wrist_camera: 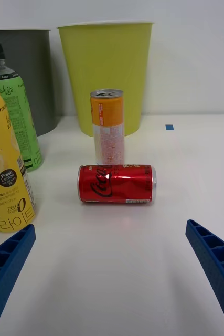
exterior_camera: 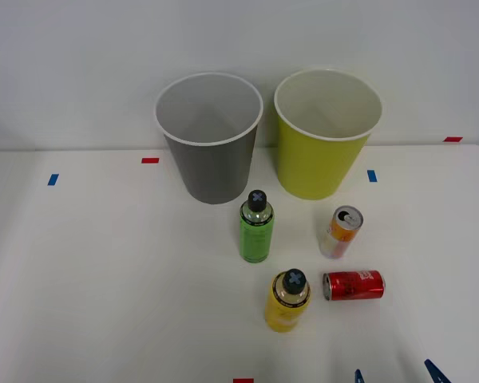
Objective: Put cans in the gray bin, plastic bottles in the light green bin
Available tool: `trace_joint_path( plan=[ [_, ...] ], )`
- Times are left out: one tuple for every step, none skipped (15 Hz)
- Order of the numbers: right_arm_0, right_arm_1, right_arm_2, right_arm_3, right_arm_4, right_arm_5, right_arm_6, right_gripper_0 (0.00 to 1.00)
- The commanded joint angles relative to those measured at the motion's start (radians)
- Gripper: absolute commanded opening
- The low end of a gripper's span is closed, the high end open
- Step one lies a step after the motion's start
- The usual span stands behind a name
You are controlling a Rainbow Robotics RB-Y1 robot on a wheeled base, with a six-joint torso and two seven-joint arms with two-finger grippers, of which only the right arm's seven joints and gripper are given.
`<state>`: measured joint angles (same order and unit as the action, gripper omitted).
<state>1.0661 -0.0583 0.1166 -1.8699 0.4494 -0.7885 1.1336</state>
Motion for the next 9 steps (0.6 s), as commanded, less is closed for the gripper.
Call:
trace_joint_path(
  plan=[
    [0.000,0.000,0.000,0.000,0.000,0.000,0.000,1.00],
    [0.000,0.000,0.000,0.000,0.000,0.000,0.000,1.00],
    [0.000,0.000,0.000,0.000,0.000,0.000,0.000,1.00],
    [0.000,0.000,0.000,0.000,0.000,0.000,0.000,1.00],
    [0.000,0.000,0.000,0.000,0.000,0.000,0.000,1.00],
    [0.000,0.000,0.000,0.000,0.000,0.000,0.000,1.00],
    [0.000,0.000,0.000,0.000,0.000,0.000,0.000,1.00],
    [0.000,0.000,0.000,0.000,0.000,0.000,0.000,1.00],
    [0.000,0.000,0.000,0.000,0.000,0.000,0.000,1.00]
  ],
)
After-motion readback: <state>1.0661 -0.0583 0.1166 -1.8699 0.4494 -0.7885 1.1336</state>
